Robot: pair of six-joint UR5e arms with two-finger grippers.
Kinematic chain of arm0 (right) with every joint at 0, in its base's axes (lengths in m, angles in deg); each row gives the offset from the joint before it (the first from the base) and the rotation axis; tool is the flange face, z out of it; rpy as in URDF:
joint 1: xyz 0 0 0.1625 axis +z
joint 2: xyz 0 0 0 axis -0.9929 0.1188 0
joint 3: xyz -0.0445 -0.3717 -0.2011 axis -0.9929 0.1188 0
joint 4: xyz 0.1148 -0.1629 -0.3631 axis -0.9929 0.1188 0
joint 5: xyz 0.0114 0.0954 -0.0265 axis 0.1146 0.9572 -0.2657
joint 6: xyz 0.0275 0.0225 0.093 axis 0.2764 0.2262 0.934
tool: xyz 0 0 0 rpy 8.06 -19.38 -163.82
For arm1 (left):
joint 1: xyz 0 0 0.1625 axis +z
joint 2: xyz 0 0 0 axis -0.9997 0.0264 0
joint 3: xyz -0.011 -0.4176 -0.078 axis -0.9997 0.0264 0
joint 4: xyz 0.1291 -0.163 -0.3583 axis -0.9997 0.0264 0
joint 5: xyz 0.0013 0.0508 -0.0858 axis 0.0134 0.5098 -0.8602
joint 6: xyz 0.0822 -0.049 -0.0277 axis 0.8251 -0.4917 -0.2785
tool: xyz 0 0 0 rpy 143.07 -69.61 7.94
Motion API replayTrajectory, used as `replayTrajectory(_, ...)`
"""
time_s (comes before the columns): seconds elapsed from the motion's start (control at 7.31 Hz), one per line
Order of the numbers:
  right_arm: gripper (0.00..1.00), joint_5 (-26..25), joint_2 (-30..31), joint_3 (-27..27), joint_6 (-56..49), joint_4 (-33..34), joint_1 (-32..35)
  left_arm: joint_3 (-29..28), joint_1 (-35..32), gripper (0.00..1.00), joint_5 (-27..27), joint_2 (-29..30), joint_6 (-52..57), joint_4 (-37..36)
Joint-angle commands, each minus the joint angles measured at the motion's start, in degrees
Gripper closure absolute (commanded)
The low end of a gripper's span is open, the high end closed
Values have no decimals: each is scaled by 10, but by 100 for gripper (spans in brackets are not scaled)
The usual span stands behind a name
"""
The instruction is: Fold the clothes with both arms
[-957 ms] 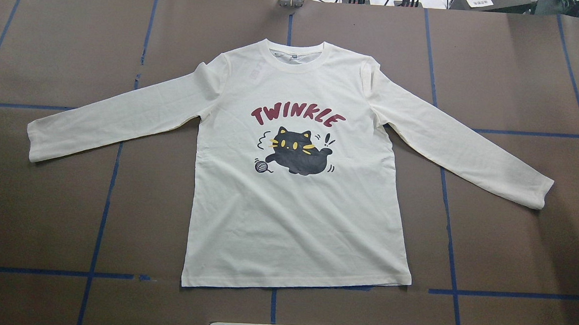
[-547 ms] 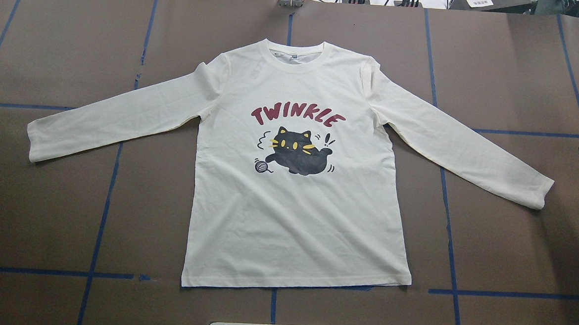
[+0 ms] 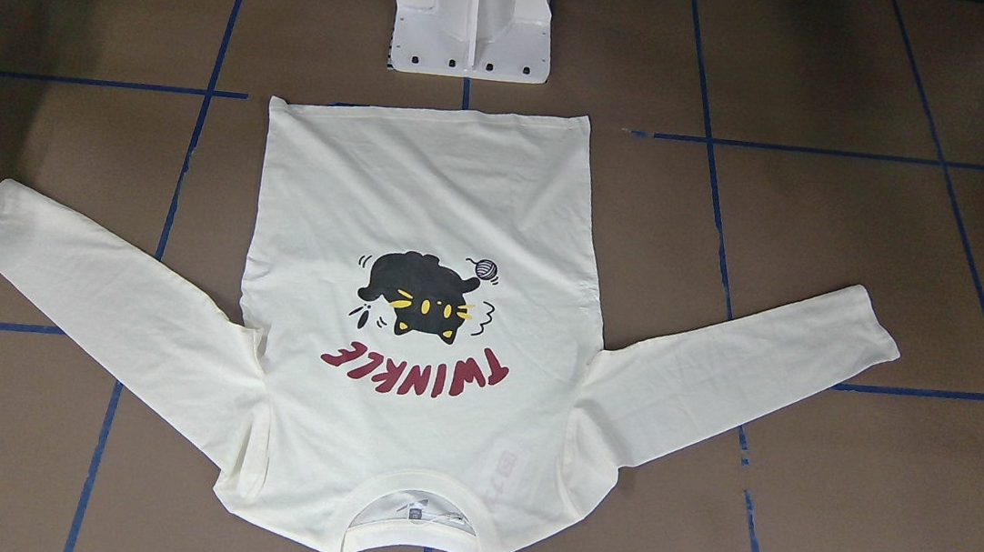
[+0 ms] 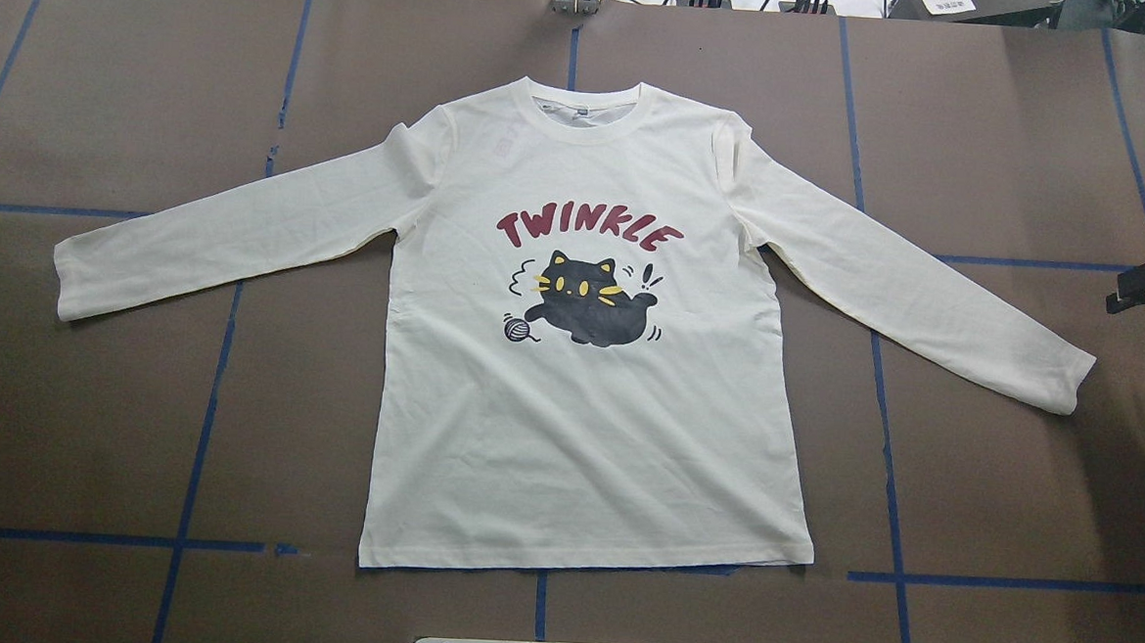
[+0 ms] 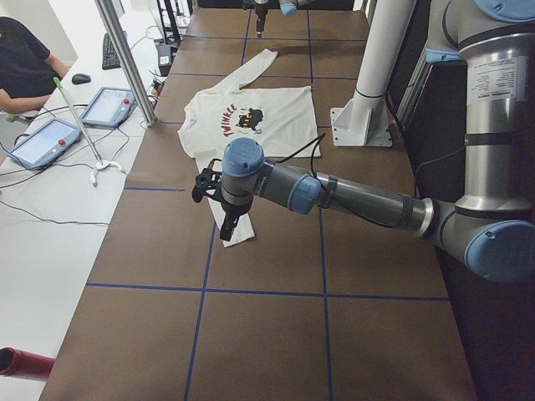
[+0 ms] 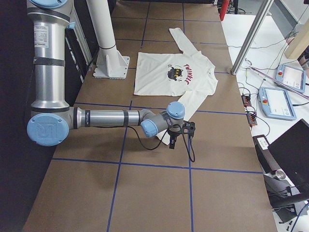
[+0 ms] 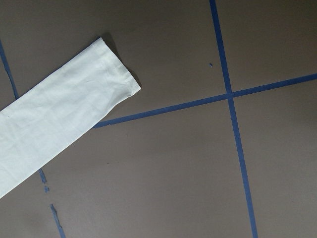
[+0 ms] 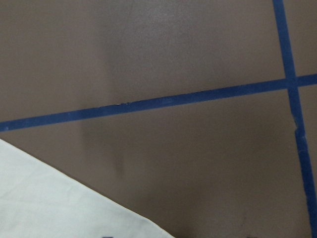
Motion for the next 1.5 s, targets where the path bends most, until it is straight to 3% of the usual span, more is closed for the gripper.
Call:
replayTrajectory(0.0,19,6,-2,41,52,-57,-30,1,1,0,-1,0,0,1)
replayTrajectory(0.55,28,9,-1,50,53,-56,-61,-1,1,0,0,0,2,6)
replayTrajectory(0.96,42,9,-3,64,53,-56,-61,-4,1,0,0,0,1,10)
replayTrajectory(1.09,68,10,-3,64,54,-57,-61,-4,1,0,0,0,1,10)
replayTrajectory(1.23,100,12,-3,63,53,-58,-61,-4,1,0,0,0,1,10)
replayTrajectory(1.37,100,13,-3,63,53,-58,-61,-3,1,0,0,0,0,11)
